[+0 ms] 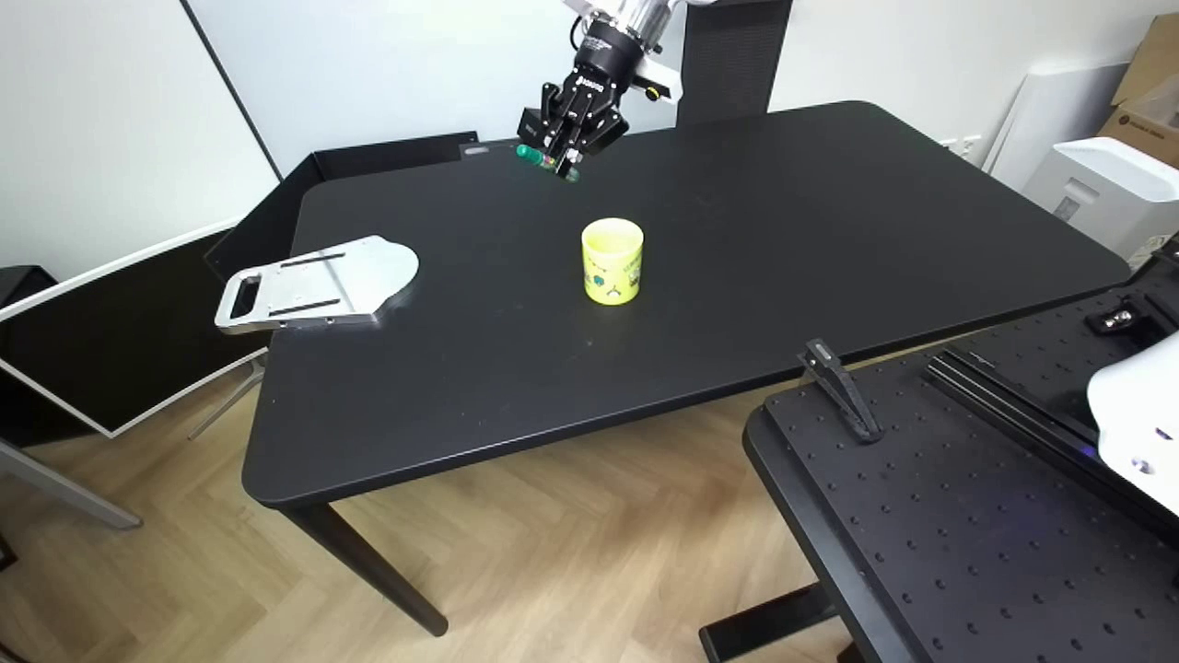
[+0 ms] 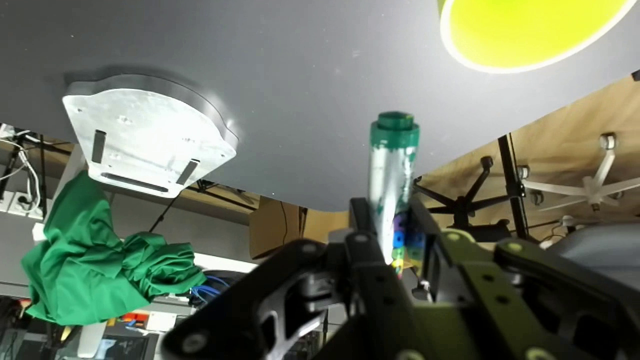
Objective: Put the marker in the mug
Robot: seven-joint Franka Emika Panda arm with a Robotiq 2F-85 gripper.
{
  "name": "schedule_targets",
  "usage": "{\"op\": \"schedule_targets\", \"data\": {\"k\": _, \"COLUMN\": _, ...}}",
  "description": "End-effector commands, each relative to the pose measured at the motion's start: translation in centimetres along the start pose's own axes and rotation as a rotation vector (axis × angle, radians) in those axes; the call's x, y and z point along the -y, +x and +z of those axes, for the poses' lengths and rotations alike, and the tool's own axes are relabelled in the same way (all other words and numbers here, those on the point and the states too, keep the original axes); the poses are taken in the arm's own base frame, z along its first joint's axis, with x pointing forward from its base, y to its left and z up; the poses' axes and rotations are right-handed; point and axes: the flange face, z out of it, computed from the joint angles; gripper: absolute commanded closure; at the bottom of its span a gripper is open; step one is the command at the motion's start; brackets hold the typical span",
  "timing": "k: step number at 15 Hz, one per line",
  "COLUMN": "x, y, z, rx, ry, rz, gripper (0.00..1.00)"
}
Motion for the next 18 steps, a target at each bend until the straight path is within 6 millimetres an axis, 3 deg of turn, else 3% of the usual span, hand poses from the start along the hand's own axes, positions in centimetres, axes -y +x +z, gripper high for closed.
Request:
{"op": "schedule_targets", "data": {"k": 1, "x": 3.1, "y": -0.3, "z": -0.7, "rx": -0.065, "ry": 0.003, "rz": 0.019, "gripper": 0.95}}
{"op": "schedule_targets", "data": {"k": 9, "x": 5.3, "y": -3.8, "z": -0.3, "rx": -0.147, "ry": 0.010, "rz": 0.070, "gripper": 0.95}}
{"op": "schedule_targets", "data": {"k": 18, "x": 7.2, "y": -6.6, "z": 2.6, "rx": -0.206, "ry": 0.050, "rz": 0.136, "gripper": 0.95}}
